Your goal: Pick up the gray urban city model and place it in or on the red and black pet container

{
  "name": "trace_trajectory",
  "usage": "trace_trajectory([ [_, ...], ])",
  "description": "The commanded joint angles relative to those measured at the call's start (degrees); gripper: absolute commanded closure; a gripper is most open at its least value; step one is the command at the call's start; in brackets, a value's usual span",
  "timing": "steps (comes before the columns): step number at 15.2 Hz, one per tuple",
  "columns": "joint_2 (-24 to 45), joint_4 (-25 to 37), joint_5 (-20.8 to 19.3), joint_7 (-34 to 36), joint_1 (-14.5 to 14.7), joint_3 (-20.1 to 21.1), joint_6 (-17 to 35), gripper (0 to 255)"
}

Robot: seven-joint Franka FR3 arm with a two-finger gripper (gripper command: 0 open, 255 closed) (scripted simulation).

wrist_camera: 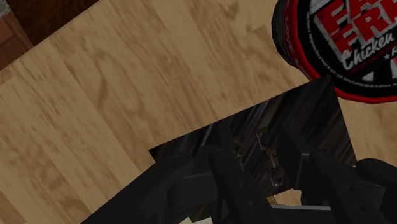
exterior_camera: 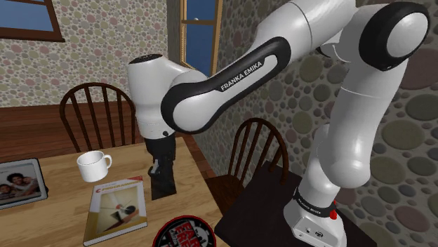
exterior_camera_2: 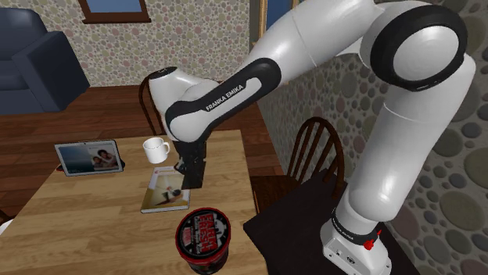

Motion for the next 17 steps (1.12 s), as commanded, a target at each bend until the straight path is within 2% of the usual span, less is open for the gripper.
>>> trace_trajectory([
  [1,-2.0,-2.2,1.2,1.8,1.2,1.2,0.4,255],
  [11,-11.7,-10.5,8.6,10.8,8.2,7.9,0.1,255],
  [17,-8.7,-12.7,7.1,12.0,8.0,8.6,5.0,255],
])
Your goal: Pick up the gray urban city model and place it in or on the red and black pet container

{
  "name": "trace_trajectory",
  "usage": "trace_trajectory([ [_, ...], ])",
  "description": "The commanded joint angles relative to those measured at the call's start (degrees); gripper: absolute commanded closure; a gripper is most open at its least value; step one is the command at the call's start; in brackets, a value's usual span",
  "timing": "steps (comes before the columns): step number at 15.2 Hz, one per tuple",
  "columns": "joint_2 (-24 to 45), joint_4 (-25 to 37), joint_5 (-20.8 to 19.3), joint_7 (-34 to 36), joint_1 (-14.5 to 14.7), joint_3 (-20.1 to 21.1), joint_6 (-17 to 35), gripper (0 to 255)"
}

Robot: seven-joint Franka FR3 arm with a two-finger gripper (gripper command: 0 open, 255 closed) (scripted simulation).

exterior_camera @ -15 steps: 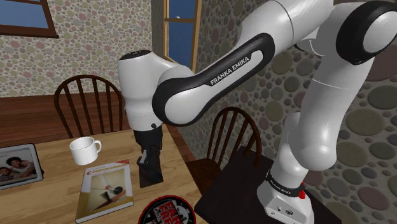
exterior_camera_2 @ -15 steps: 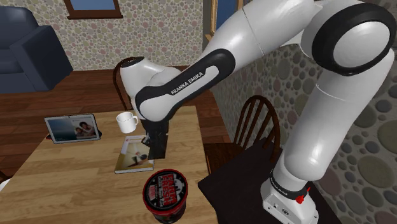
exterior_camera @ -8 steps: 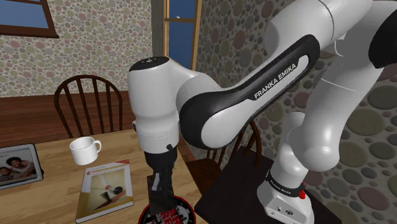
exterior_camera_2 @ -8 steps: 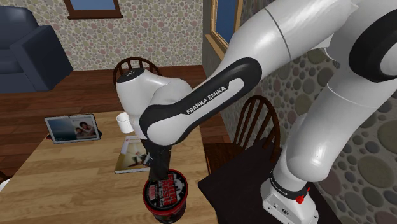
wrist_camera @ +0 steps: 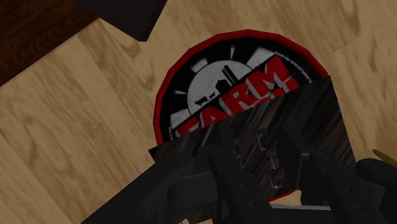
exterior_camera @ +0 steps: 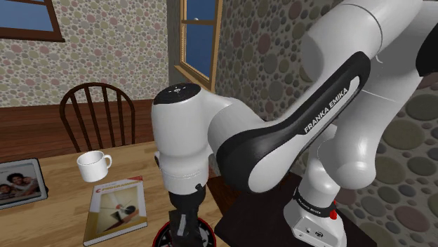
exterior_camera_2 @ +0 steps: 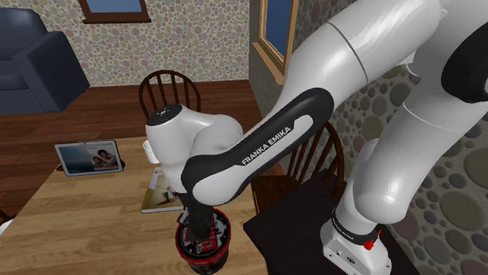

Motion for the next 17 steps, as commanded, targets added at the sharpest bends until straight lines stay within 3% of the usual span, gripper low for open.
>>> trace_trajectory([
  [1,1.0,-0.6,-0.5,0.5,-0.1,0.2,1.6,255],
  [10,7.2,-3.2,-4.6,3.5,-0.4,0.8,9.4,255],
  [17,7.2,-3.2,-4.6,3.5,-0.4,0.8,9.4,255],
])
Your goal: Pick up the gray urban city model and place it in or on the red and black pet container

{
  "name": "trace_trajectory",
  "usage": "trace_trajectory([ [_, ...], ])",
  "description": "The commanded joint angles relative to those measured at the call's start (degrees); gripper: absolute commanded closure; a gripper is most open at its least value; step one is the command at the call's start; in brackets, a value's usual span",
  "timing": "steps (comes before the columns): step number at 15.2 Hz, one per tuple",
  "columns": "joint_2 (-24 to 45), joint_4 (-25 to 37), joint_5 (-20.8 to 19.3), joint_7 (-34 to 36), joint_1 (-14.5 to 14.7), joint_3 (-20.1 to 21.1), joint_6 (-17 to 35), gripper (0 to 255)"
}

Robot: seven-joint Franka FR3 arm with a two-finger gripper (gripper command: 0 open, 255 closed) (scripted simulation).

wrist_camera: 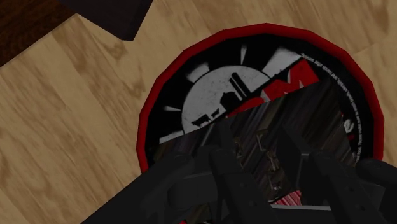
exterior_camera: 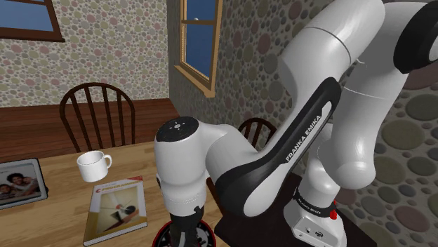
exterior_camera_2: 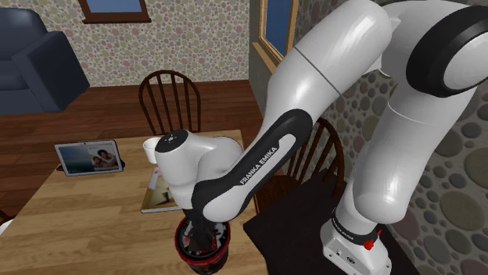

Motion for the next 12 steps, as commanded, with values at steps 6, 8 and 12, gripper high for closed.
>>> trace_trajectory([
  [6,0.0,0.0,0.0,0.0,0.0,0.0,0.0,0],
  [8,-1.5,0.8,1.1,-0.8,0.0,0.0,-2.1,0],
  [12,-5.2,3.4,3.4,-2.6,0.1,-0.4,-7.8,0],
])
